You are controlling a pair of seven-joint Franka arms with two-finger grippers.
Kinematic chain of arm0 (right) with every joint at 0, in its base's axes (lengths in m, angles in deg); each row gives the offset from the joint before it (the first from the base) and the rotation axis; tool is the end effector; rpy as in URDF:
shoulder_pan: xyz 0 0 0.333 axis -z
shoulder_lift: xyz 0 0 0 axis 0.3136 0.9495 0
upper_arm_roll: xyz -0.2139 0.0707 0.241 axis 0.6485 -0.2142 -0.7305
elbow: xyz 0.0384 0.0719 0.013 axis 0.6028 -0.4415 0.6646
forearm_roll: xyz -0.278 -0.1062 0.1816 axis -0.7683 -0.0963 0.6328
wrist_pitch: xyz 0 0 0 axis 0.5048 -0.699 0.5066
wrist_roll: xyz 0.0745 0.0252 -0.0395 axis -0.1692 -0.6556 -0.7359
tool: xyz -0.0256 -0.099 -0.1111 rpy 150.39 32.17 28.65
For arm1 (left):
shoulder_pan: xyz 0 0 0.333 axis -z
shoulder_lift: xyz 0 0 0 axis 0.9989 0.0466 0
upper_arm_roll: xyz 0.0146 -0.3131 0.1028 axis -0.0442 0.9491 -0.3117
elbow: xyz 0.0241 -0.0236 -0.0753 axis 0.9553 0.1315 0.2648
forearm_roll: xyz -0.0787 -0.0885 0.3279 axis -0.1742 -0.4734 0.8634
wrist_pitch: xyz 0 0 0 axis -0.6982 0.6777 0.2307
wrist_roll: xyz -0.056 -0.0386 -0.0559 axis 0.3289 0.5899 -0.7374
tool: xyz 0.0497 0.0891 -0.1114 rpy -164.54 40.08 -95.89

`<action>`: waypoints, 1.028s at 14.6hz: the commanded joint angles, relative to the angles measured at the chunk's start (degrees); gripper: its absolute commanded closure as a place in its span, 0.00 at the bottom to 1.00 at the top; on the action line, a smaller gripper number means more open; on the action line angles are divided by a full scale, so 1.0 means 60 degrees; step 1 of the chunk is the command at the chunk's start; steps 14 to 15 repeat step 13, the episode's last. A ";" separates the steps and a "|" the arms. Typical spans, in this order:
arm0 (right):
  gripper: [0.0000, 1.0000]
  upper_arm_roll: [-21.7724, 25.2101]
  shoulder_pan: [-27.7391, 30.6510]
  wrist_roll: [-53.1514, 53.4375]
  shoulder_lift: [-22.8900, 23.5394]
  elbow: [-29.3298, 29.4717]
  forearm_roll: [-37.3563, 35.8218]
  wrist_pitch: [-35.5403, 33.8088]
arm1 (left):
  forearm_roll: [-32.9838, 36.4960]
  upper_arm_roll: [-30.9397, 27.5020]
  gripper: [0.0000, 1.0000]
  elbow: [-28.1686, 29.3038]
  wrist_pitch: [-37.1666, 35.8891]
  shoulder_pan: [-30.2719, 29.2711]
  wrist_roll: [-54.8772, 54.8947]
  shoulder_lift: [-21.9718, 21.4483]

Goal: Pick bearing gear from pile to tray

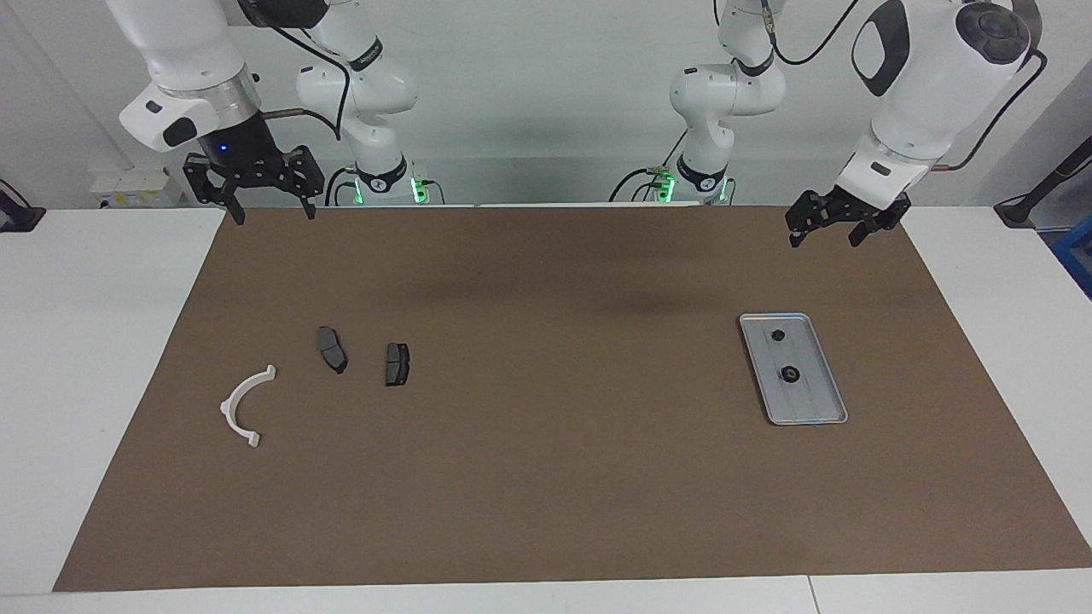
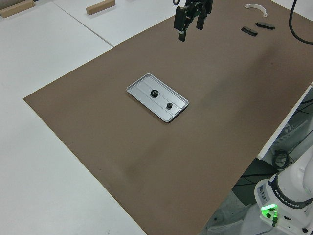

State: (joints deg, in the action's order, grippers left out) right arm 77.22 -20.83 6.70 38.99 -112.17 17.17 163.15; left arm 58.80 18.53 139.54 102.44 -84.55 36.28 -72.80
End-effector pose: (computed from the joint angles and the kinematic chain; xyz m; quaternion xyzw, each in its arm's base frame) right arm 0.4847 0.0141 0.6119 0.9987 0.0487 0.0073 0.0094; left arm 0.4939 -0.0447 0.5658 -0.9986 0.0336 0.0410 0.0019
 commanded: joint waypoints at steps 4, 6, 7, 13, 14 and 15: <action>0.00 -0.0059 0.0074 0.0083 -0.0198 -0.0162 0.0110 -0.0092 | -0.0119 0.0018 0.00 0.0058 -0.0200 -0.0009 -0.0372 -0.0146; 0.00 -0.0059 0.0074 0.0083 -0.0198 -0.0162 0.0110 -0.0092 | -0.0104 0.0019 0.00 0.0043 -0.0171 -0.0009 -0.0402 -0.0146; 0.00 -0.0059 0.0074 0.0083 -0.0198 -0.0162 0.0110 -0.0092 | -0.0104 0.0048 0.00 0.0028 -0.0156 -0.0038 -0.0402 -0.0146; 0.00 -0.0074 0.0059 0.0097 -0.0198 -0.0162 0.0125 -0.0092 | -0.0104 -0.0011 0.00 -0.0001 -0.0141 -0.0053 -0.0344 -0.0146; 0.00 -0.0074 0.0059 0.0097 -0.0198 -0.0162 0.0125 -0.0092 | -0.0104 -0.0011 0.00 -0.0001 -0.0141 -0.0053 -0.0344 -0.0146; 0.00 -0.0074 0.0059 0.0097 -0.0198 -0.0162 0.0125 -0.0092 | -0.0104 -0.0011 0.00 -0.0001 -0.0141 -0.0053 -0.0344 -0.0146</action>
